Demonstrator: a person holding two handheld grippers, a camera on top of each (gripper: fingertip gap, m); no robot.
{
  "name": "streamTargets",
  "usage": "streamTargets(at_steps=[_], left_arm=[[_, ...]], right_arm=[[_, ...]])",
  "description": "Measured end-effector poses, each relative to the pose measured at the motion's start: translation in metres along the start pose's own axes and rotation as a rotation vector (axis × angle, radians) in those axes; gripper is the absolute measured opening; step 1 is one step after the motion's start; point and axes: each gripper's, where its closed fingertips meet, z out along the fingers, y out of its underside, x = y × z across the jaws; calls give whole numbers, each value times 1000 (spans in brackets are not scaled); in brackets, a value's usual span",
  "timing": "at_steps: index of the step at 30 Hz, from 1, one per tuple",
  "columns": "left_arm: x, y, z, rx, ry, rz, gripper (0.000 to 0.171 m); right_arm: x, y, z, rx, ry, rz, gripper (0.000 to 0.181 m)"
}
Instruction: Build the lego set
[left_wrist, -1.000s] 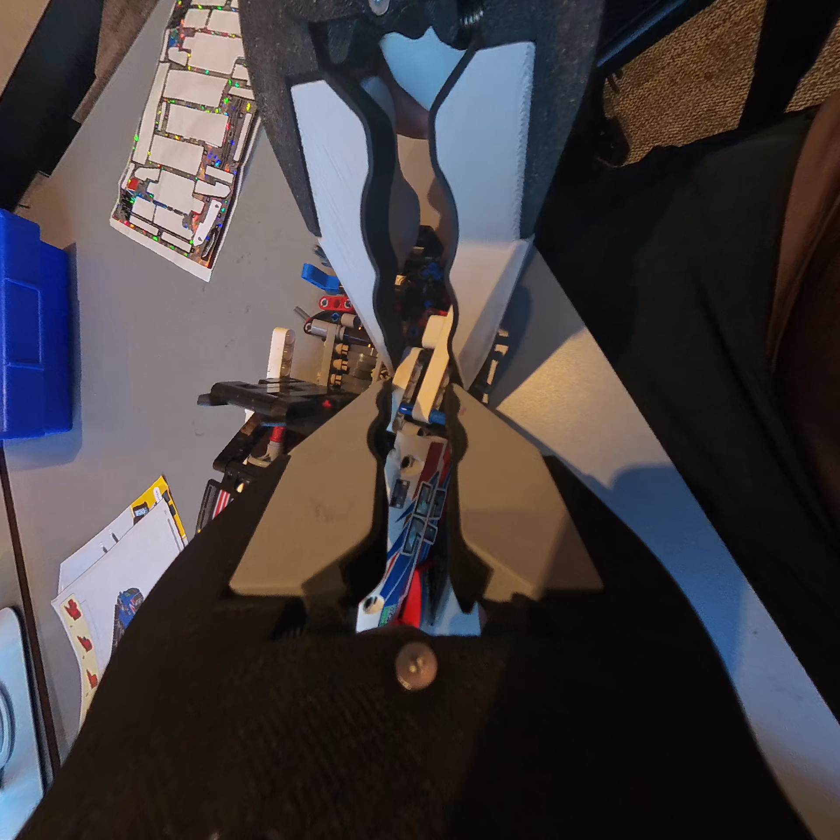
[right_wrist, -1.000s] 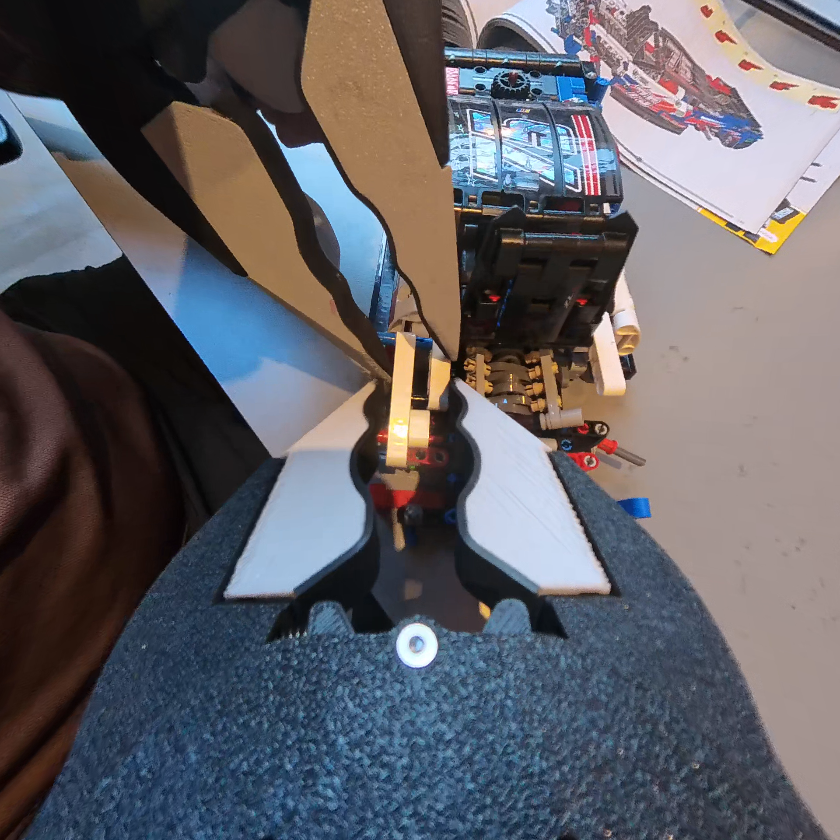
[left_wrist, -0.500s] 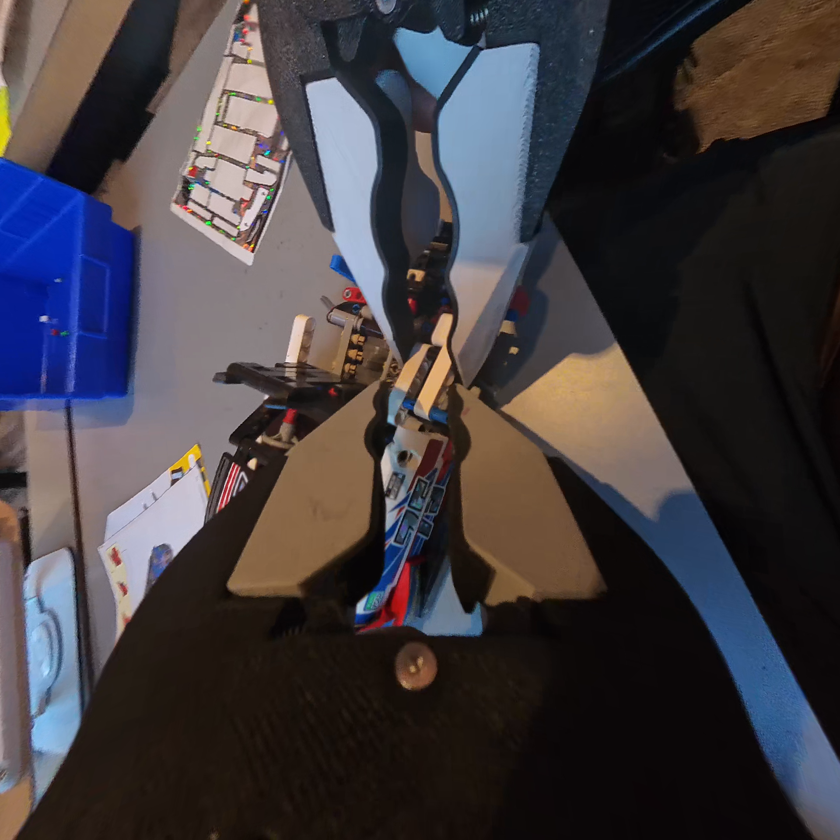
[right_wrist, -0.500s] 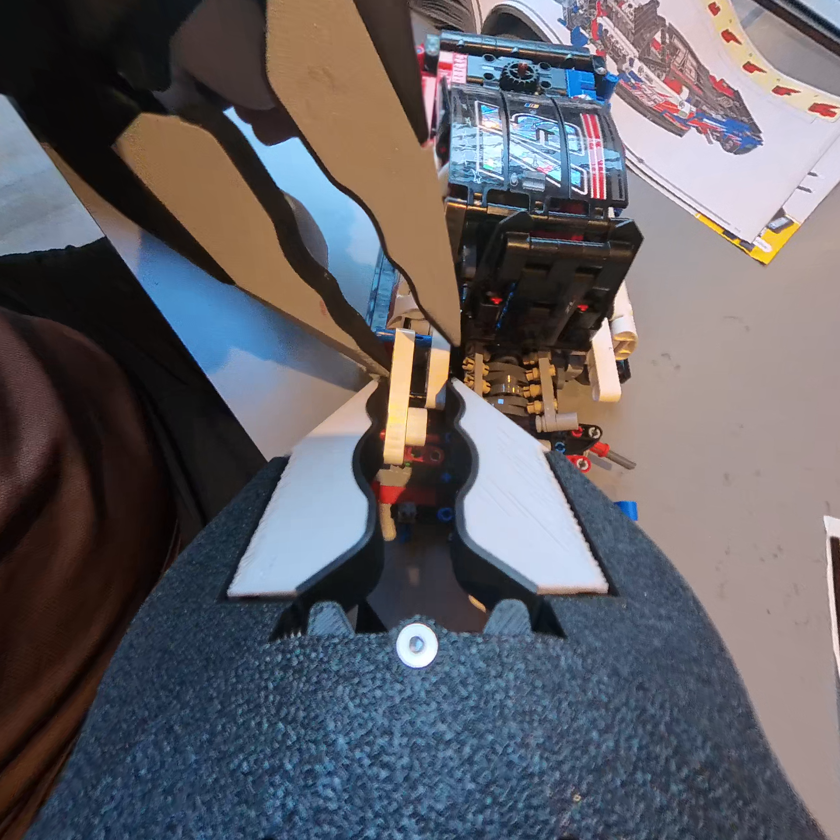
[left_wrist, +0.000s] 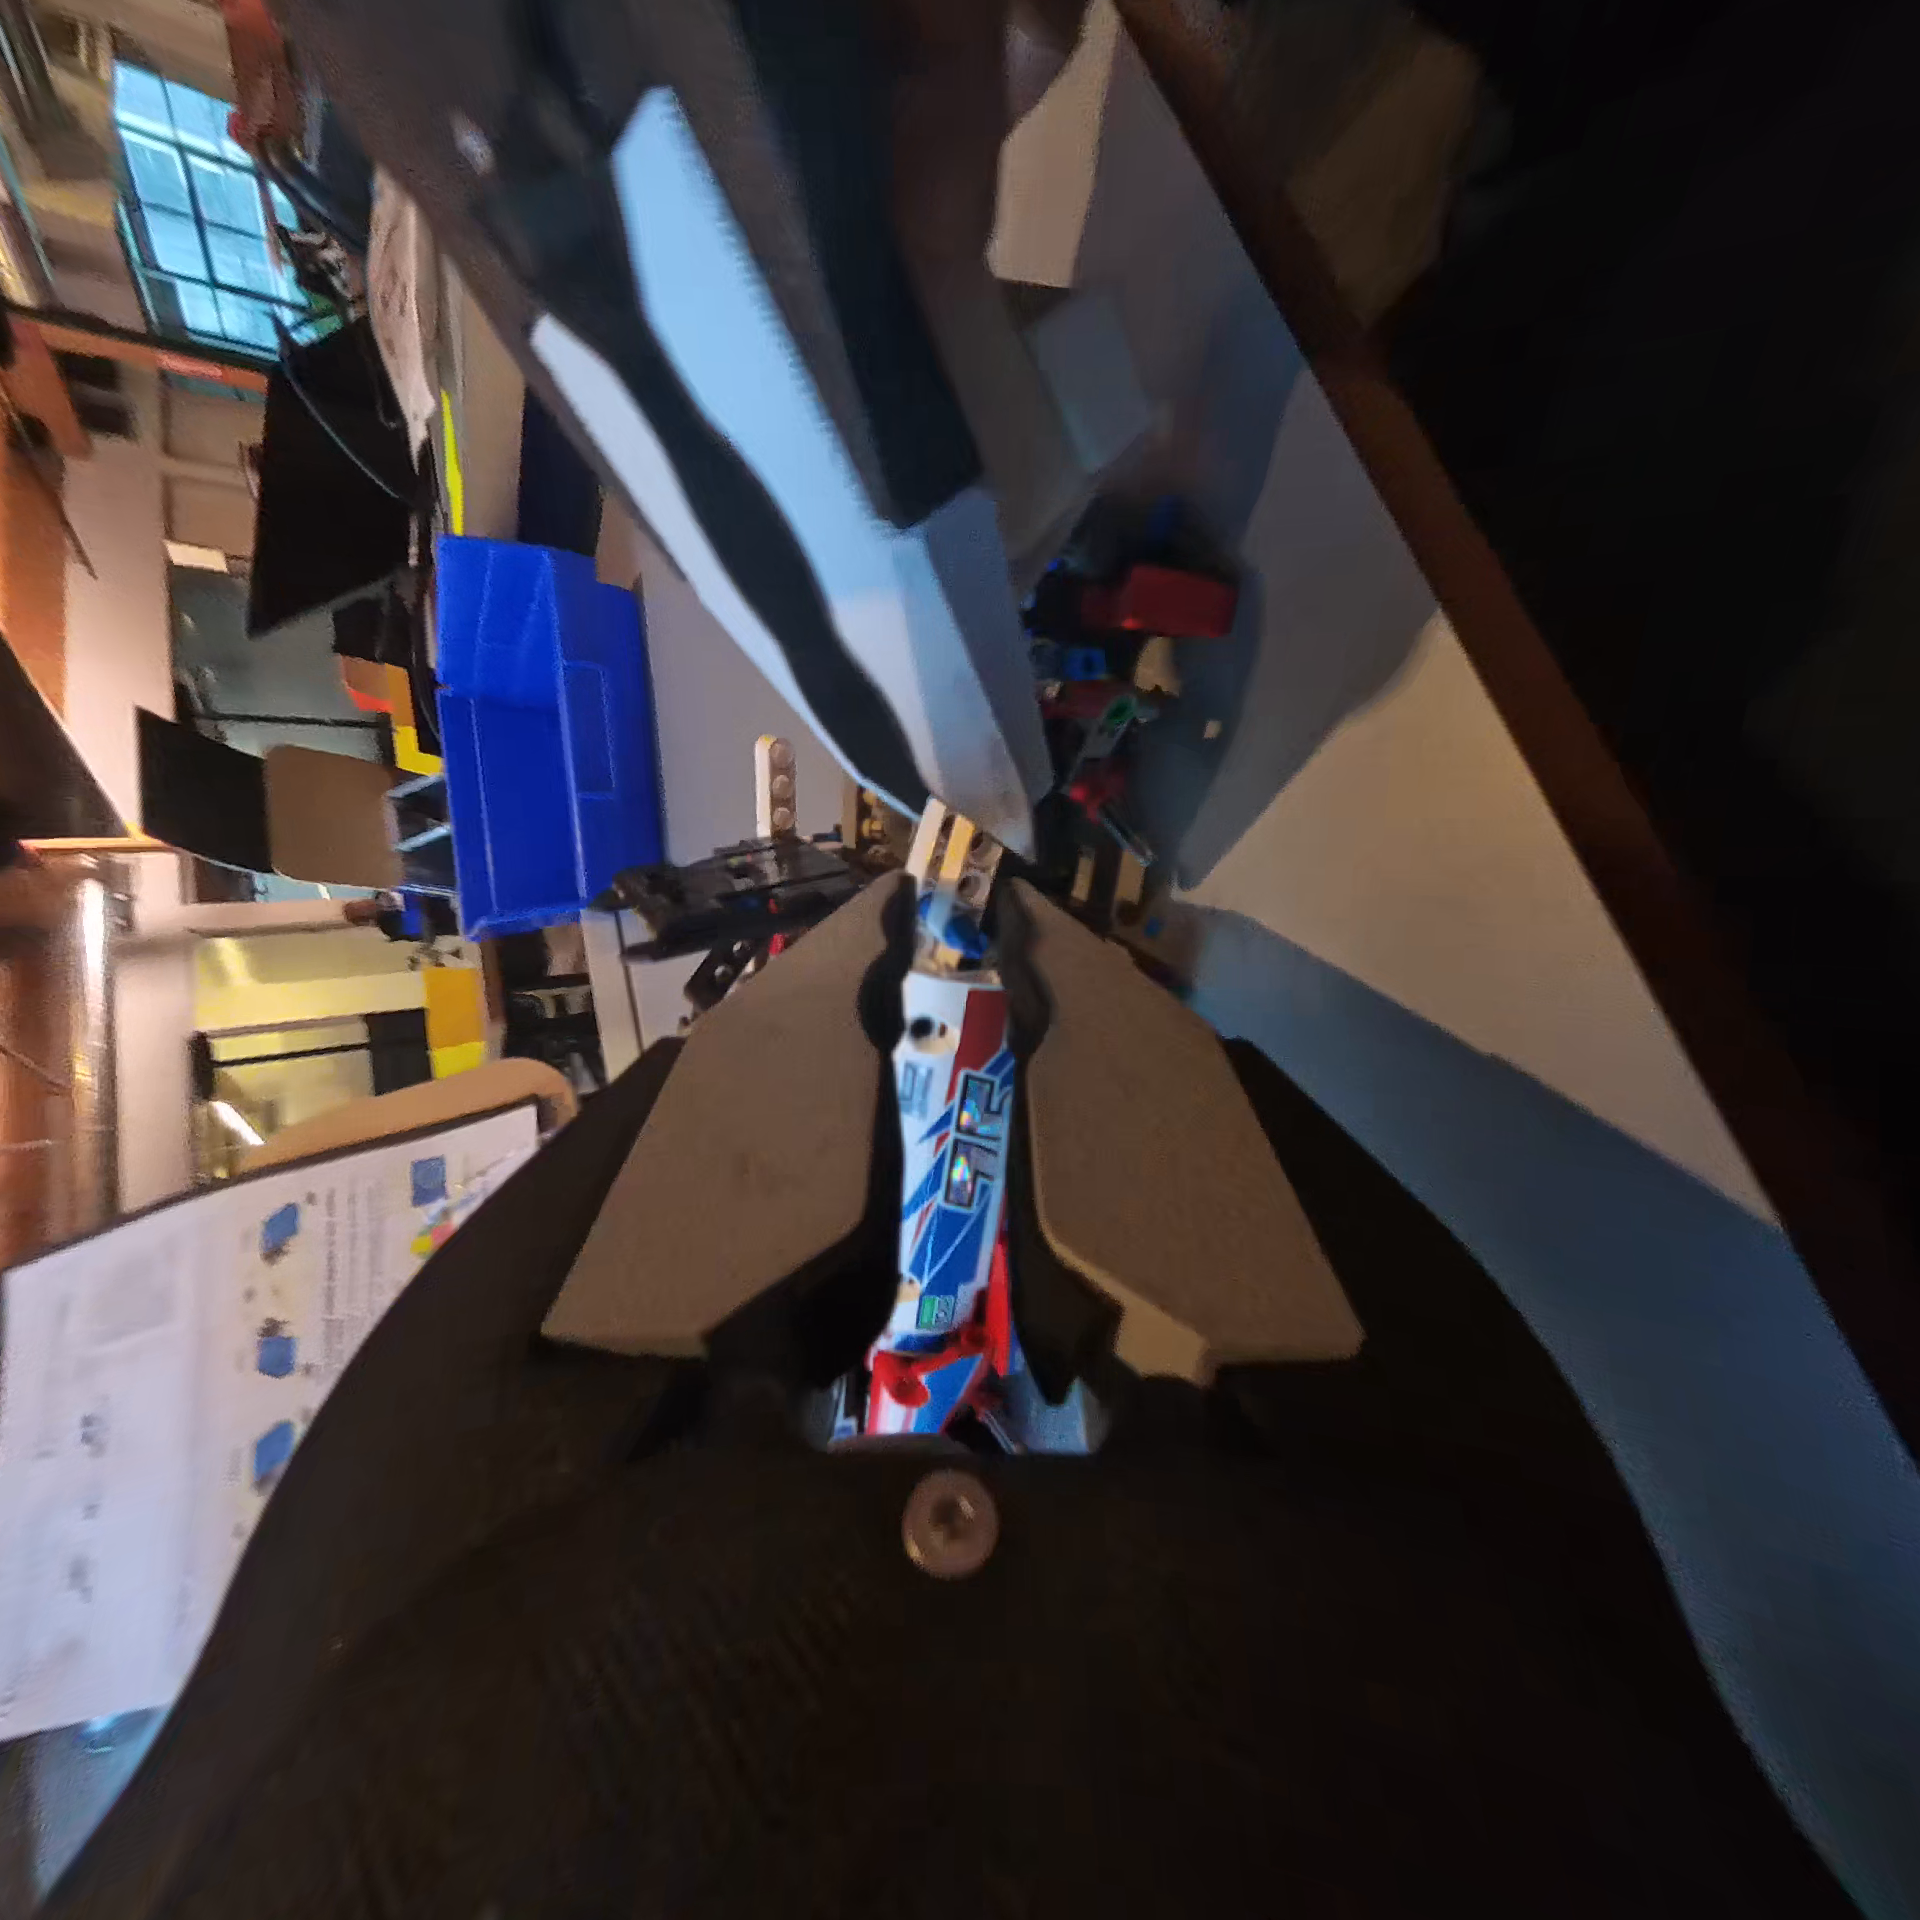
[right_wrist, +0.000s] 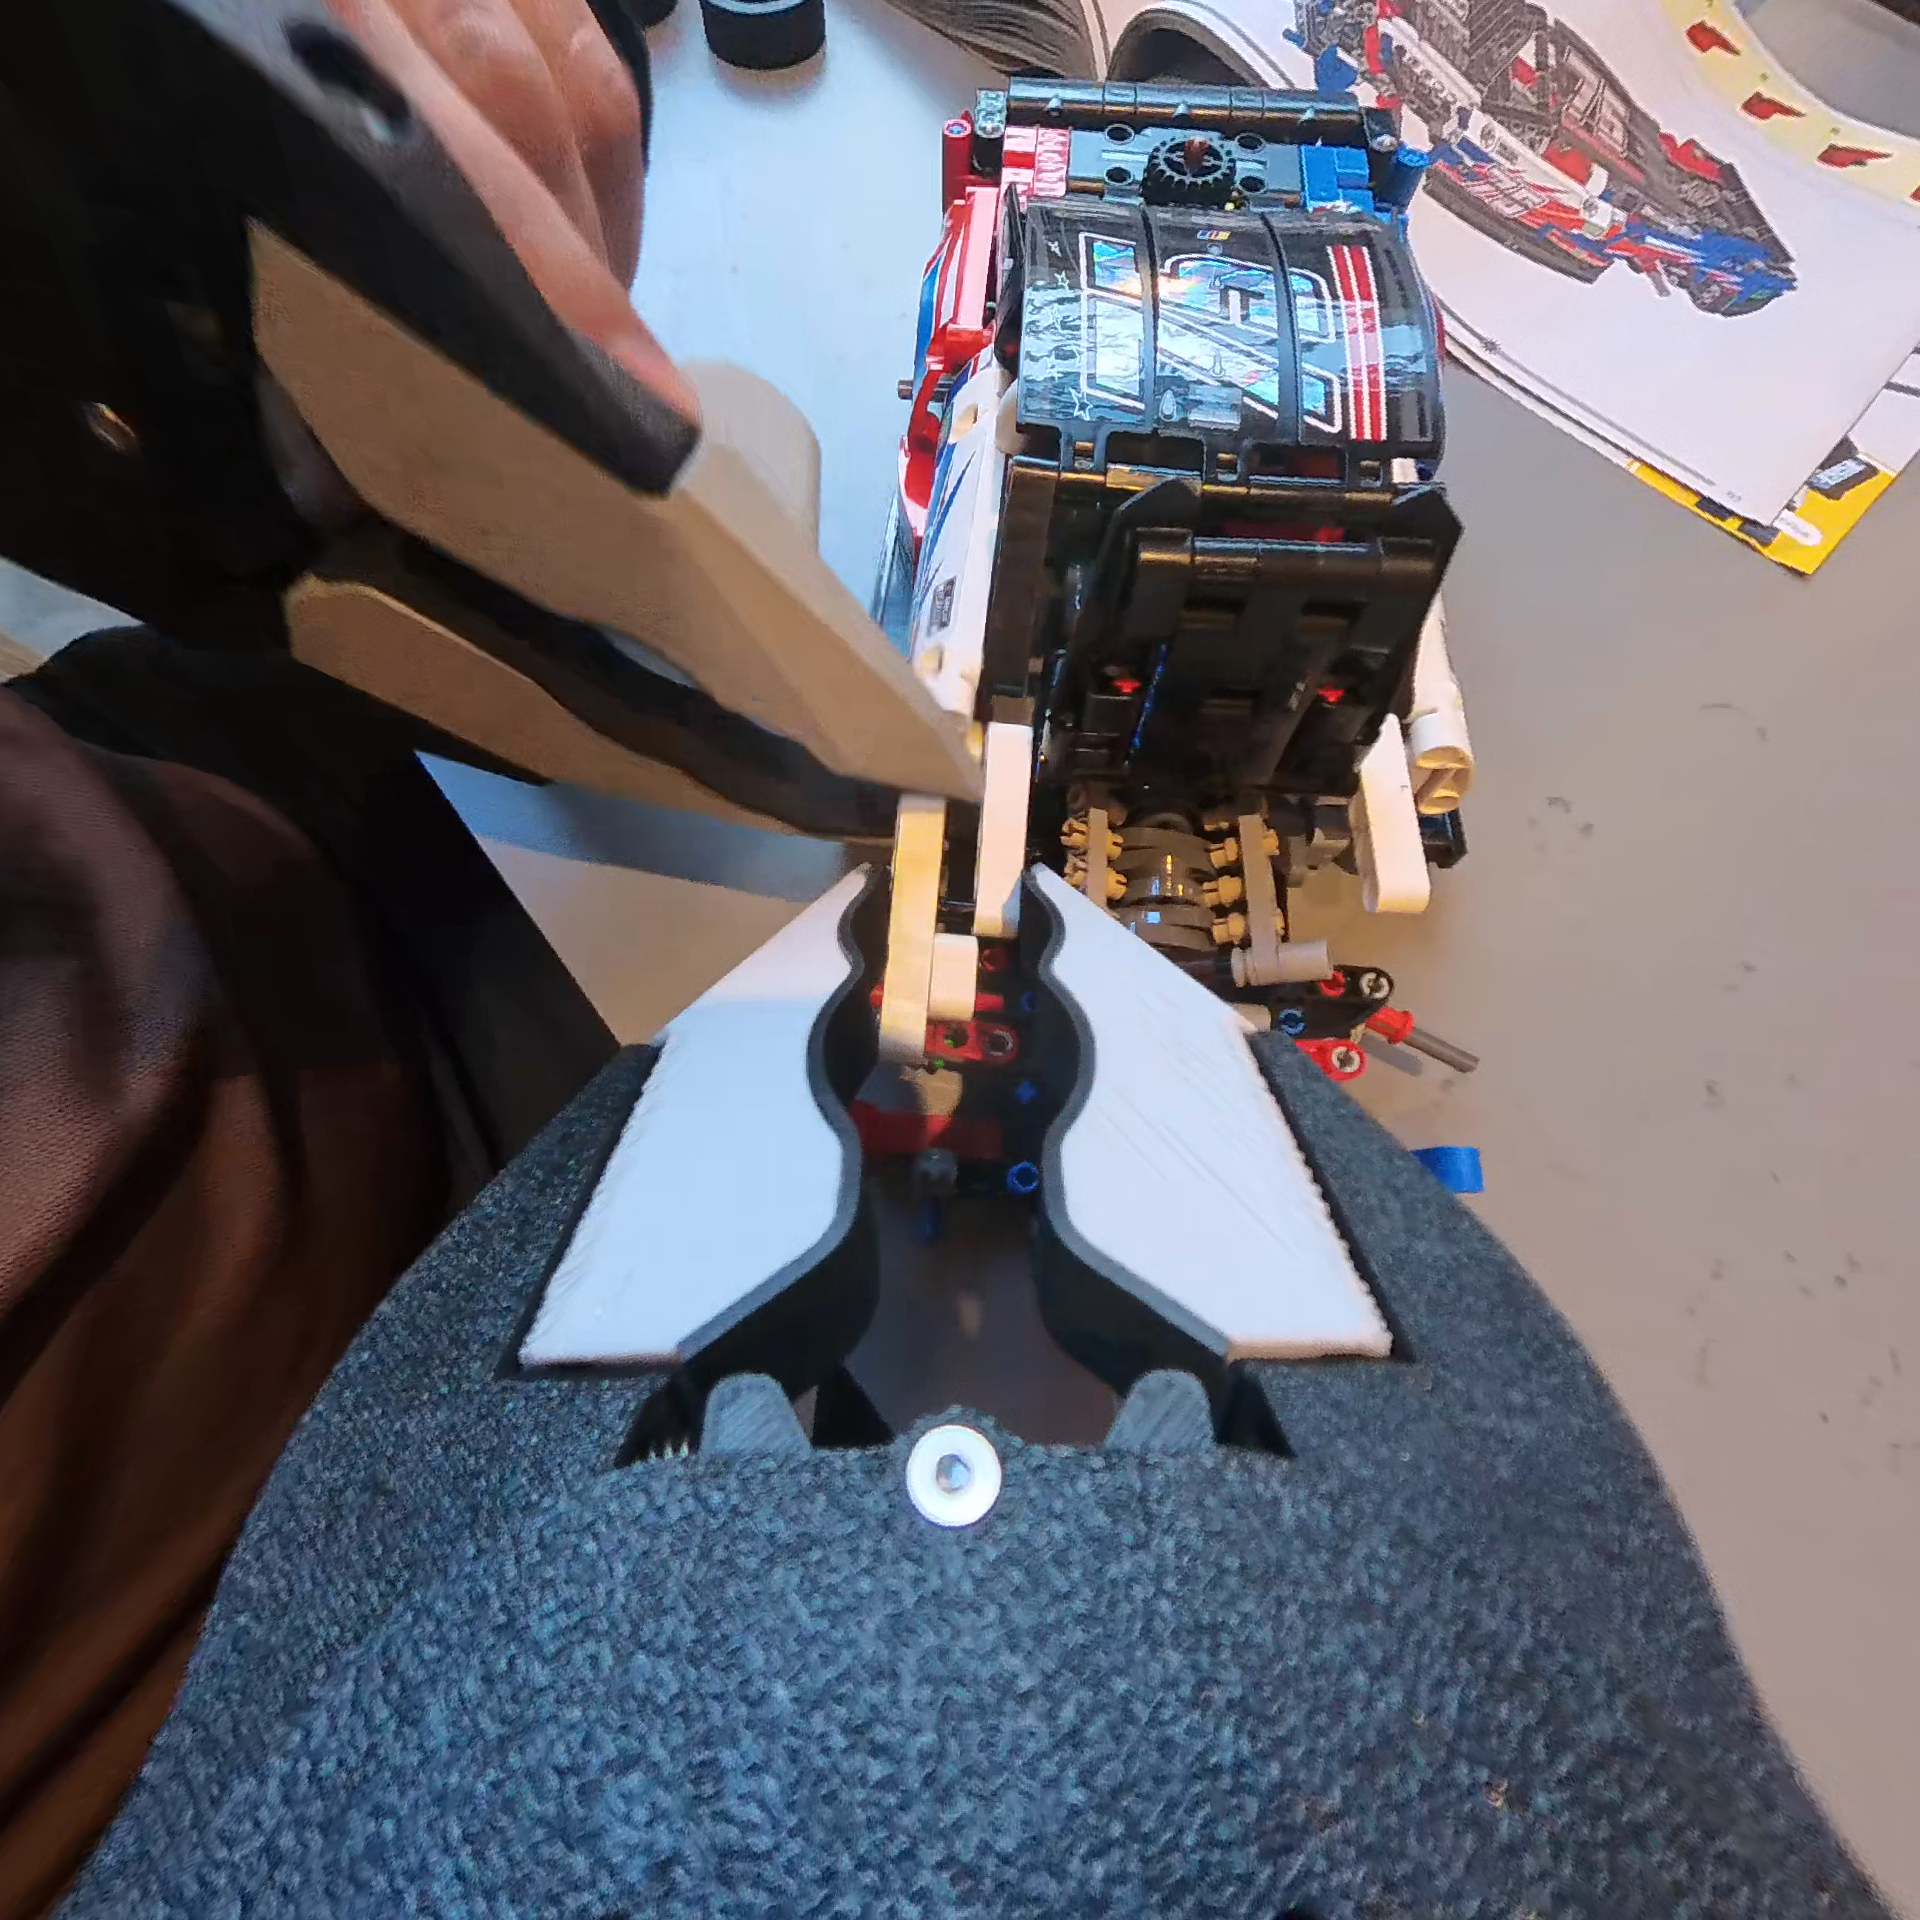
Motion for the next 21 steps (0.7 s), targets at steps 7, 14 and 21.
streamTargets(at_steps=[7, 14, 21], left_arm=[[-1, -1, 4, 45, -56, 66, 6], [-4, -2, 5, 68, -134, 155, 5], [-5, 0, 5, 74, -150, 137, 6]], right_arm=[[-1, -2, -1, 40, -67, 78, 25], [0, -2, -2, 67, -86, 107, 25], [2, -2, -1, 74, -66, 97, 25]])
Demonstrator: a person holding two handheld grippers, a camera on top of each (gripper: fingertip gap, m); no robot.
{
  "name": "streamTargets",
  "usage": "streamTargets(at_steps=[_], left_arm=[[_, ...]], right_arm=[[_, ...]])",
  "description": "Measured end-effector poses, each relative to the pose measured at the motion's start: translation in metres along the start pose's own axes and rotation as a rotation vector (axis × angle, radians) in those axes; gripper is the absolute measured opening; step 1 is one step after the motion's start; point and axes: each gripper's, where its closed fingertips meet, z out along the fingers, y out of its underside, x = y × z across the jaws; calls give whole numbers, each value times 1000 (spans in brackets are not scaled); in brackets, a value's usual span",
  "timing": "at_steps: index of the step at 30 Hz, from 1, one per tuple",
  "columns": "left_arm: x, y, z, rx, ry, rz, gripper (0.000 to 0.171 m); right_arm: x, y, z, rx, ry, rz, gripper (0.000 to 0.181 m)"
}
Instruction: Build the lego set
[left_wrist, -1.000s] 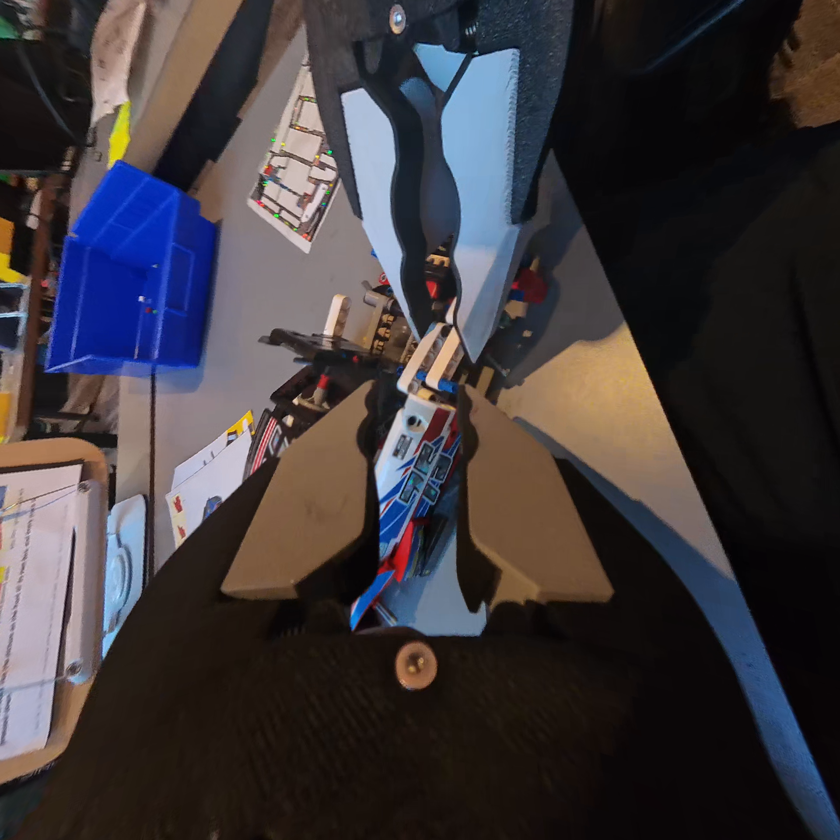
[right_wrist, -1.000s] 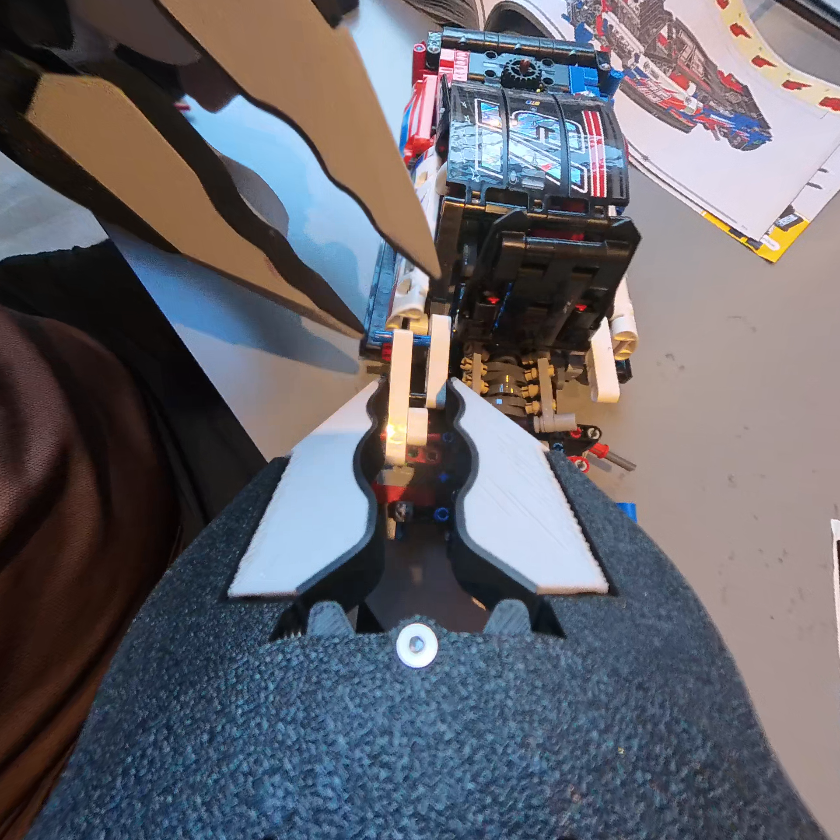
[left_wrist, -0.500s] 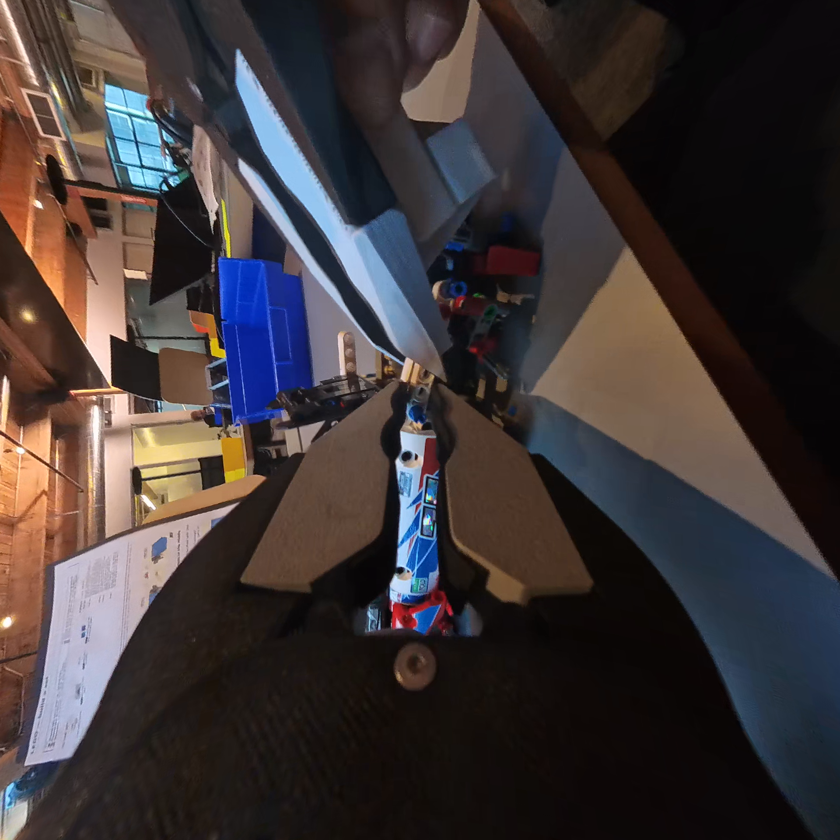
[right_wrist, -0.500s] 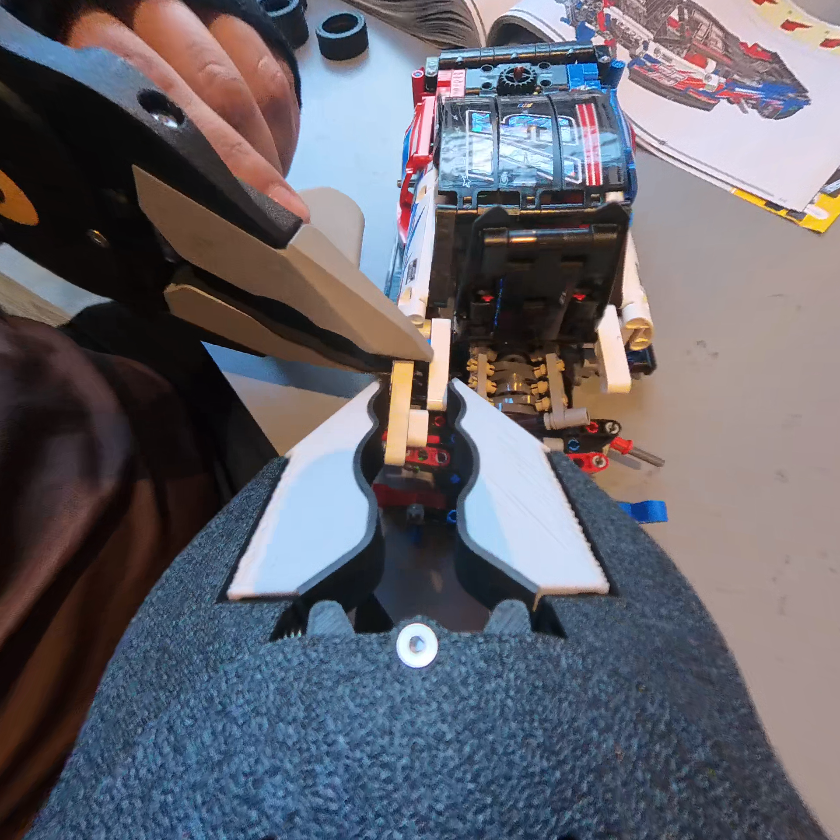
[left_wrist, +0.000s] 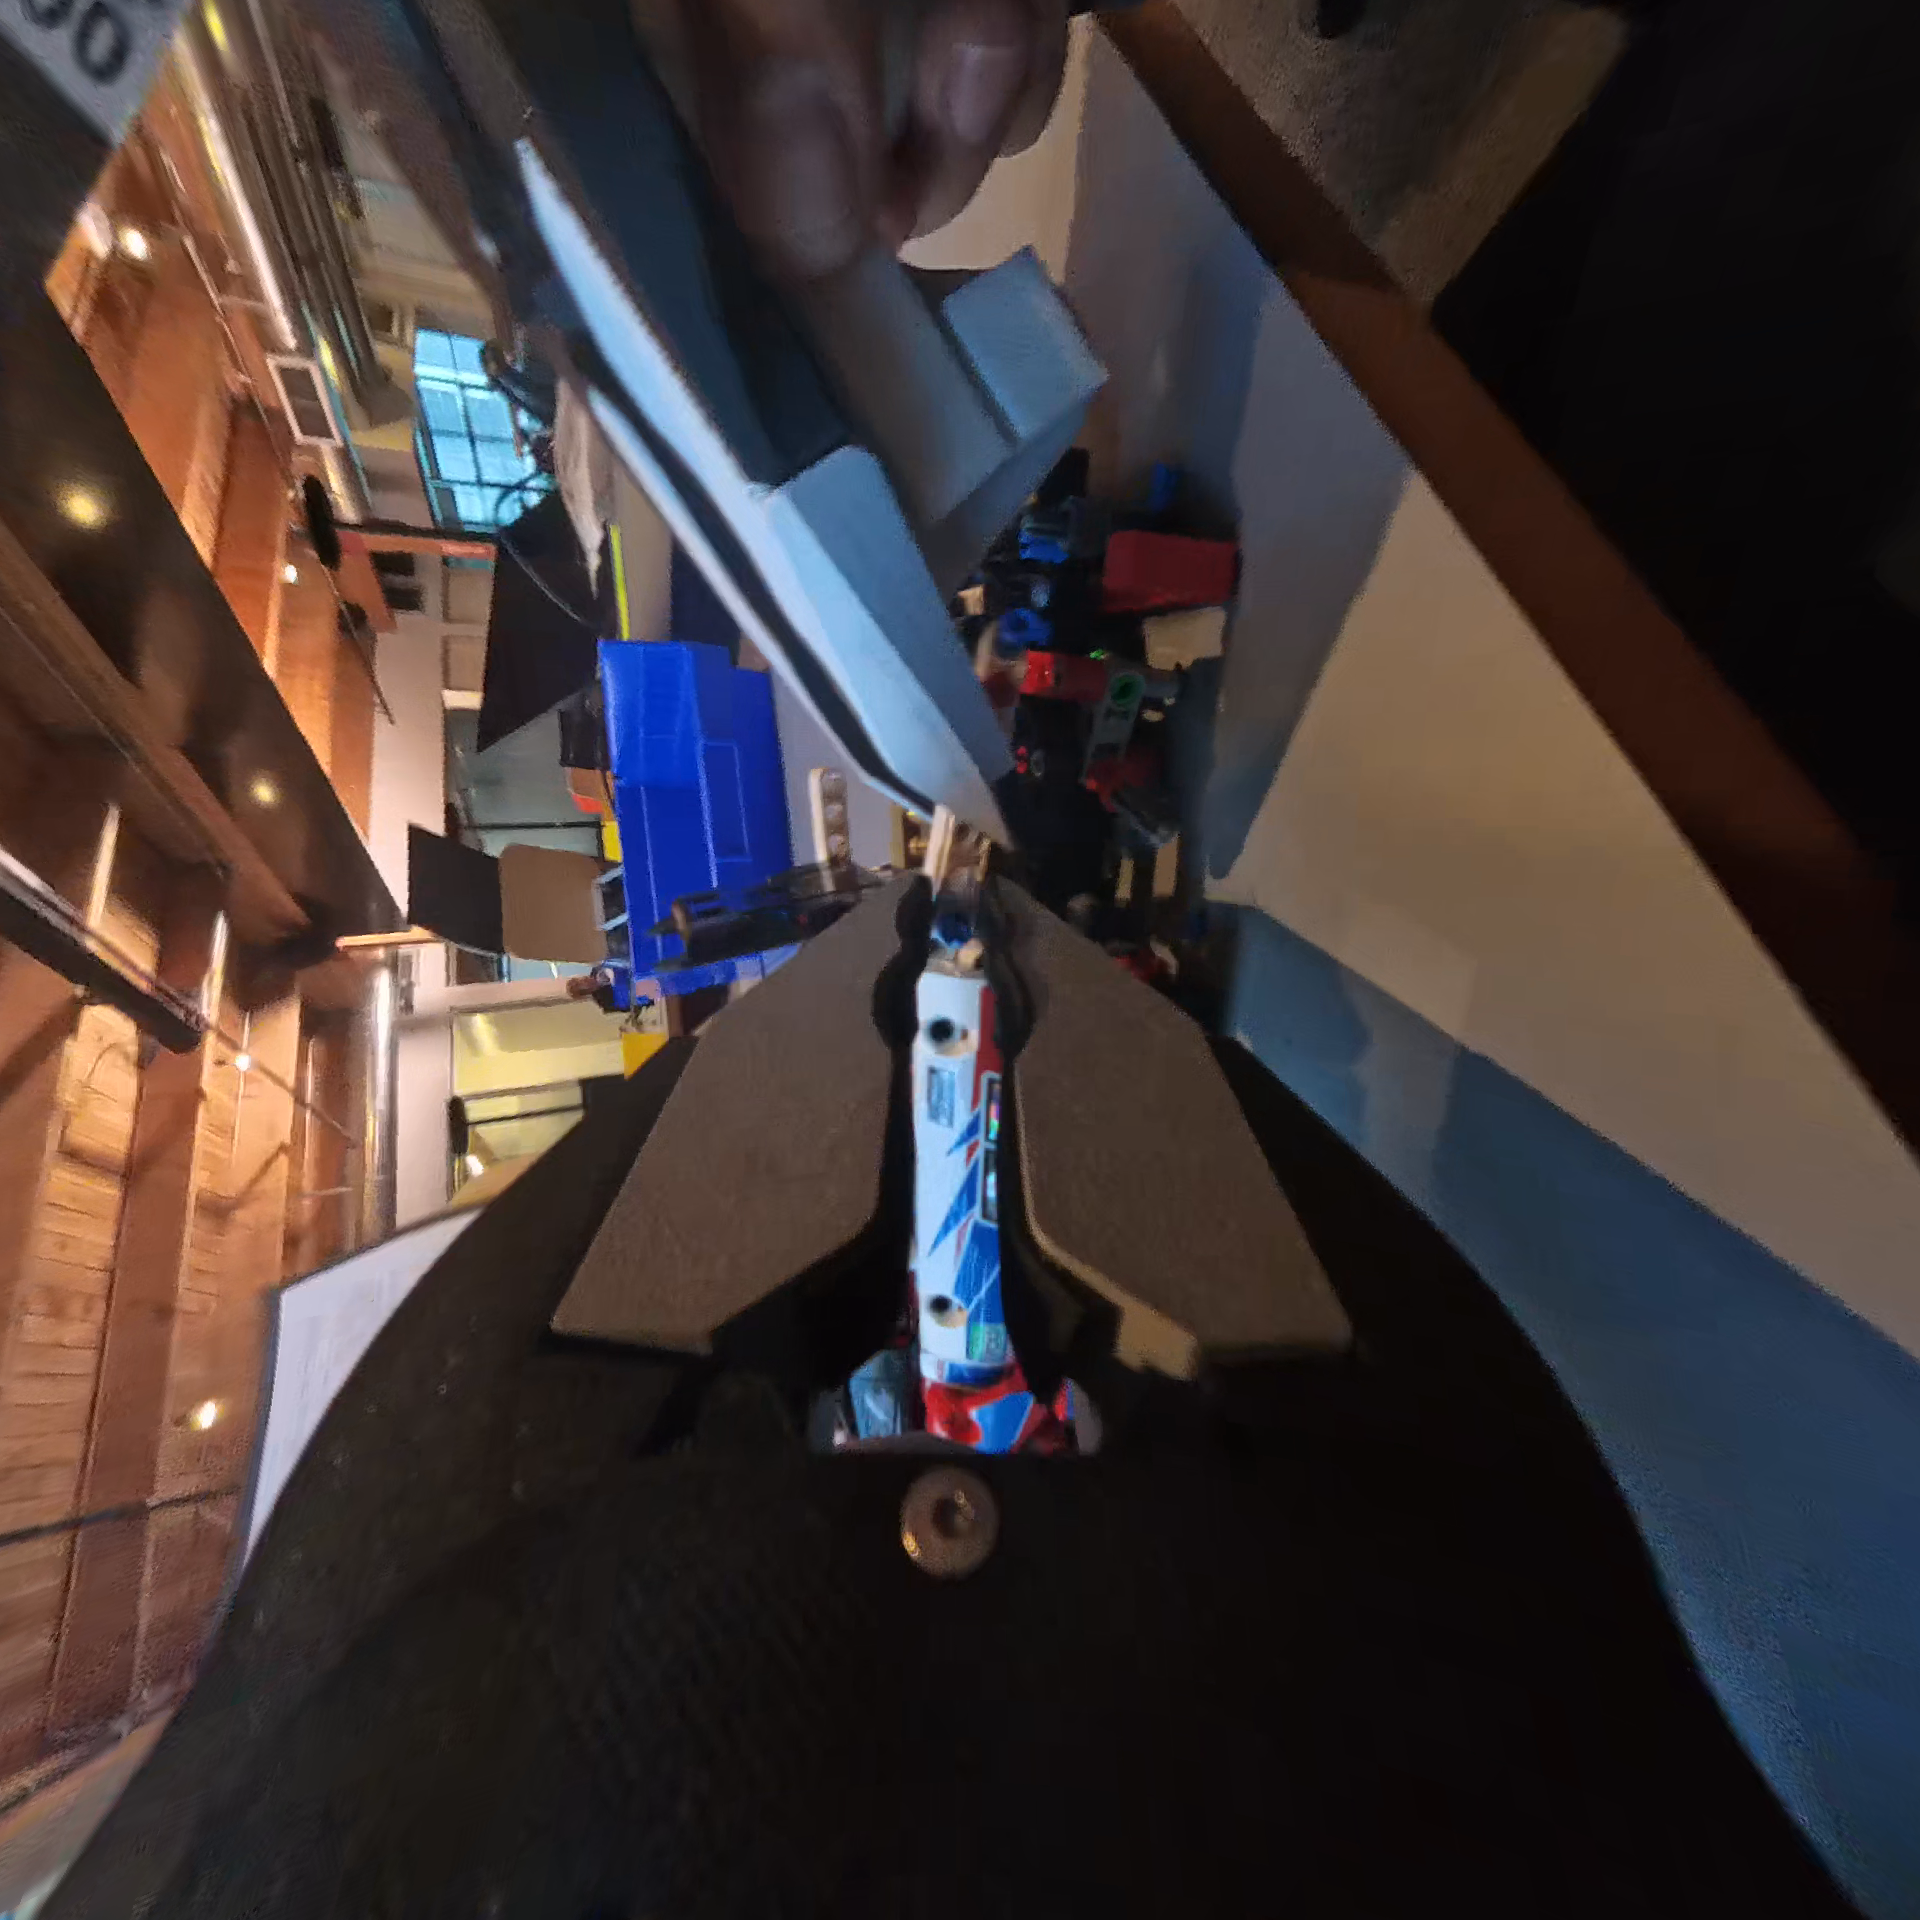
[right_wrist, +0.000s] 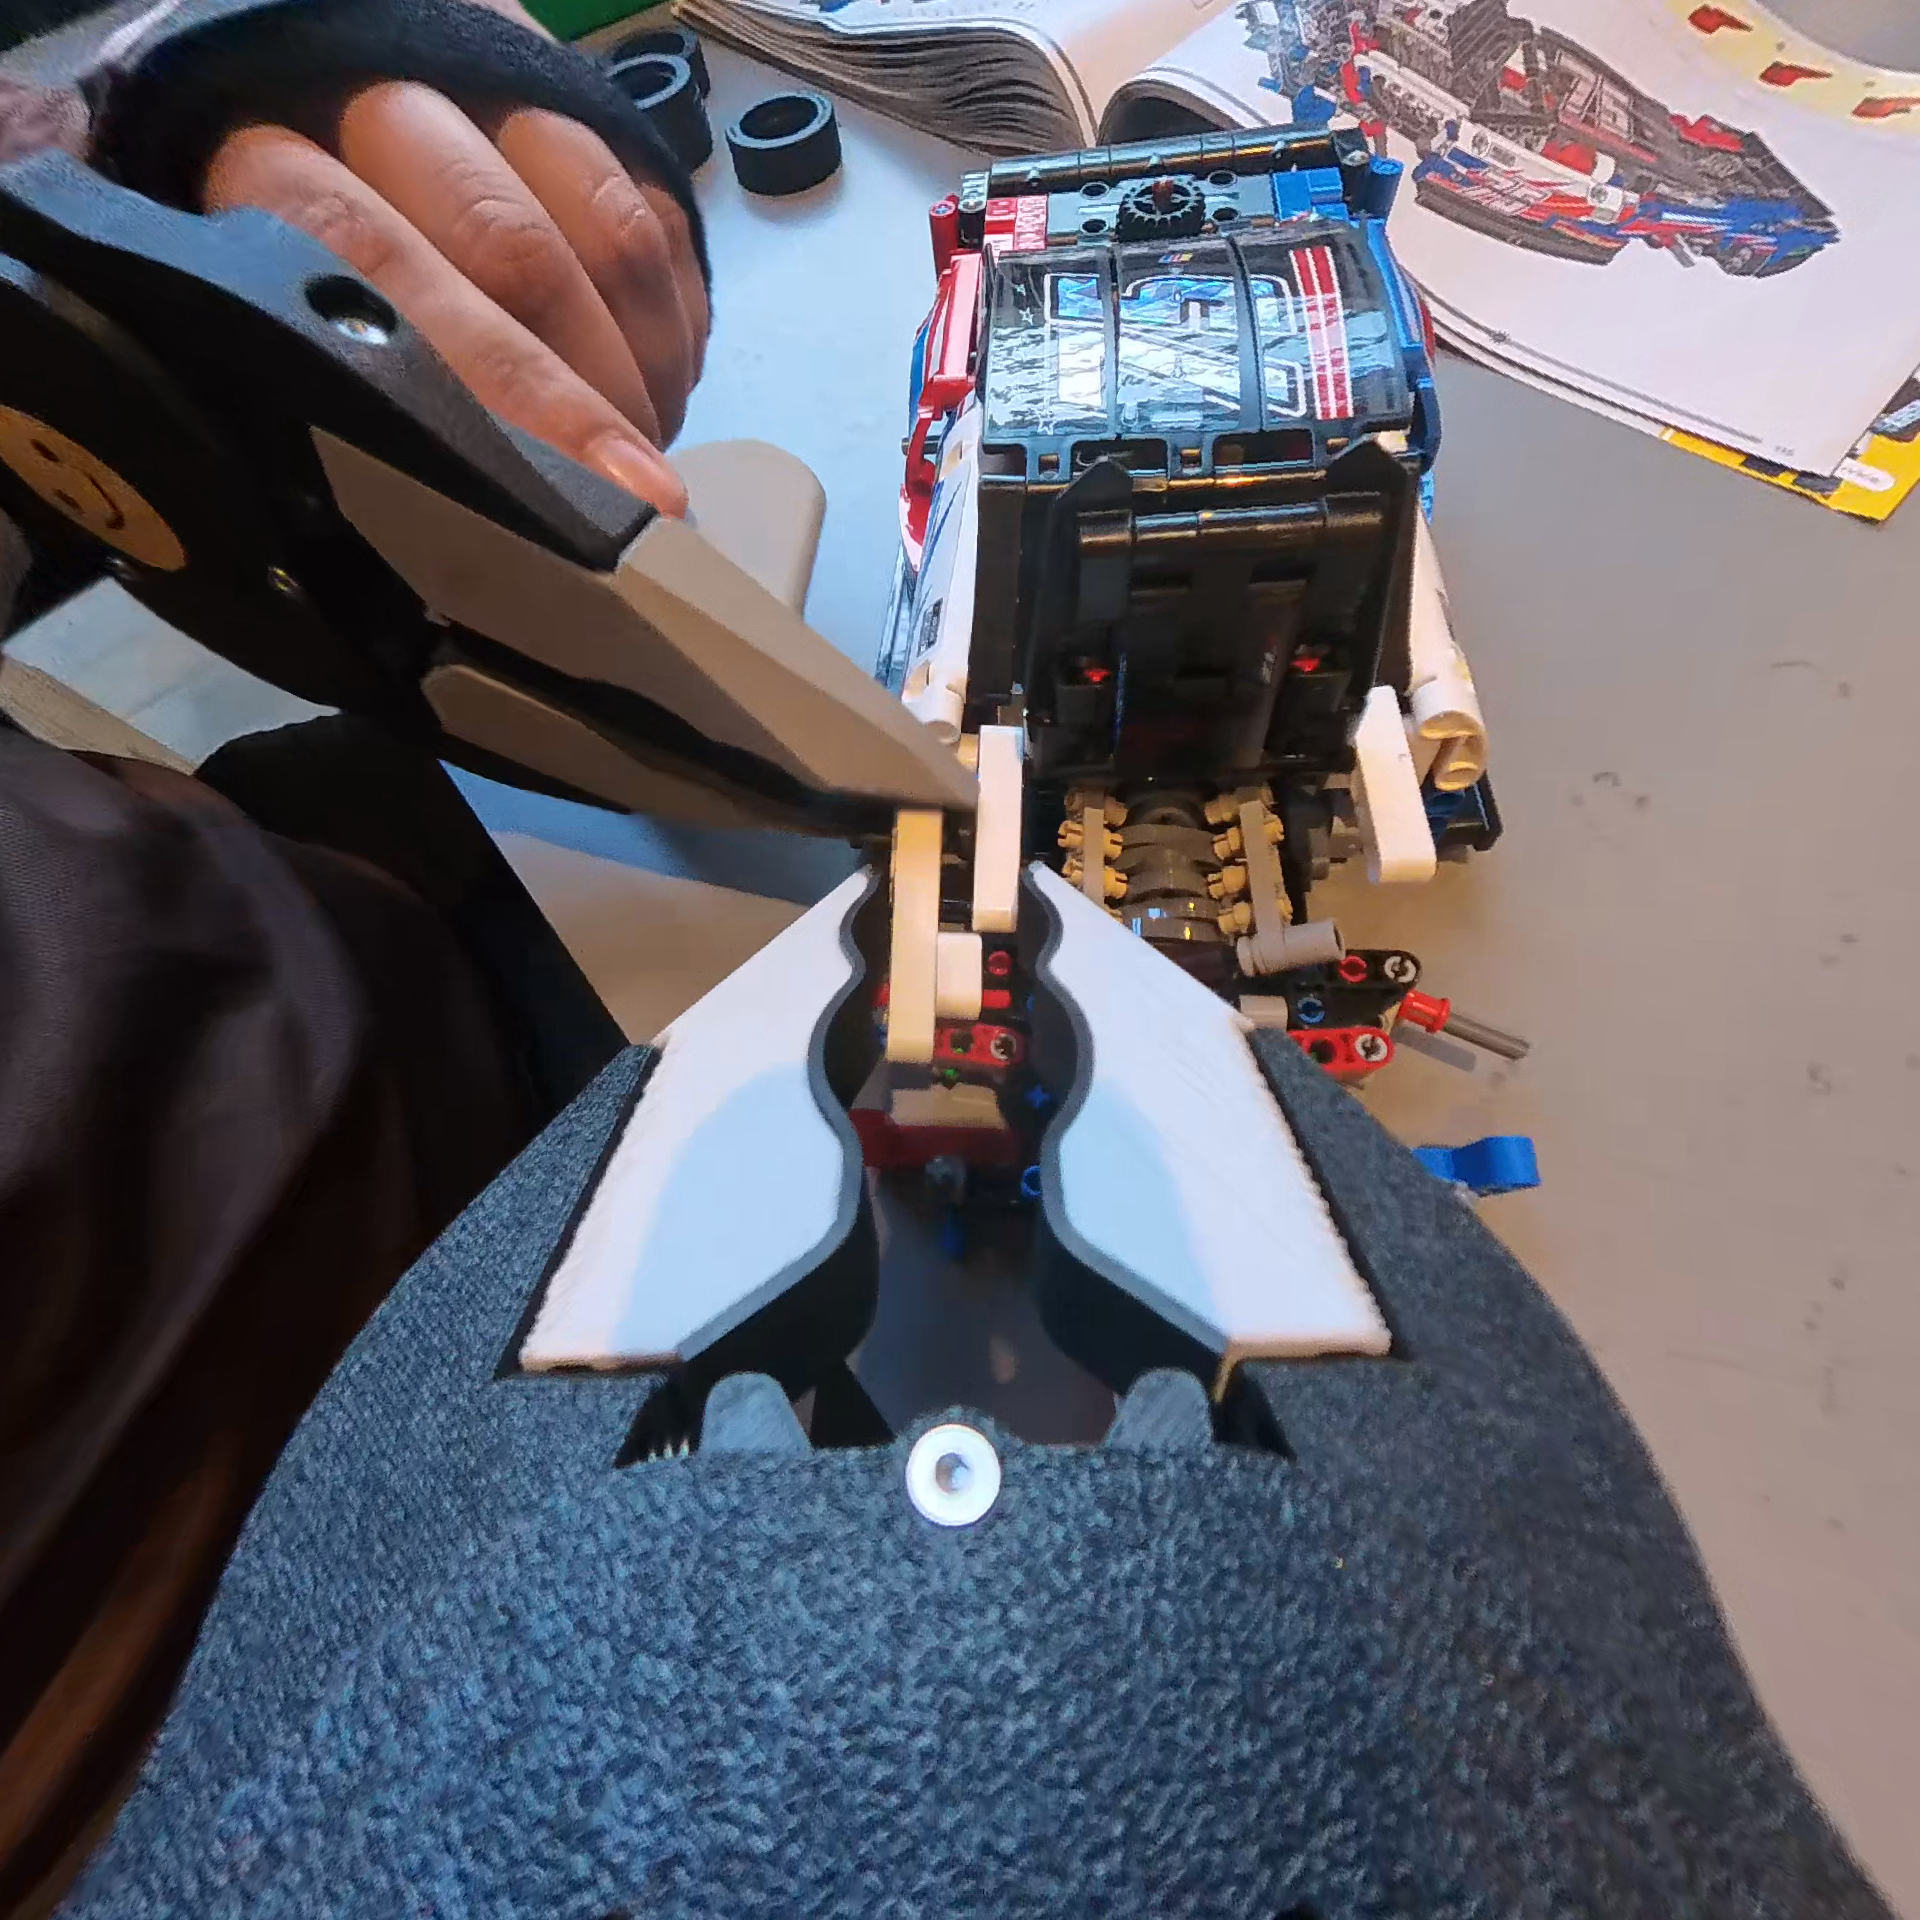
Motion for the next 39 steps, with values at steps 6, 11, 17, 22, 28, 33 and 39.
streamTargets(at_steps=[6, 11, 17, 22, 28, 33, 39], left_arm=[[0, -2, -11, 18, -61, 11, 5], [-1, -3, -9, 23, -64, 12, 3], [-1, -2, -9, 42, -51, -40, 2], [-1, 0, -9, 56, -86, -13, 2], [-1, 1, -7, 48, -103, -55, 2], [2, 2, -5, 36, -121, -58, 3], [7, 3, -12, 28, -23, -283, 4]], right_arm=[[1, 0, 0, 5, 18, -11, 24], [2, 0, 0, 7, 19, -6, 24], [2, -2, 1, 10, -24, 10, 25], [2, -4, 4, 14, -65, 33, 26], [5, -5, 4, 12, -99, 38, 25], [8, -3, 6, -1, -61, -28, 25], [10, -2, 6, -24, 5, -112, 25]])
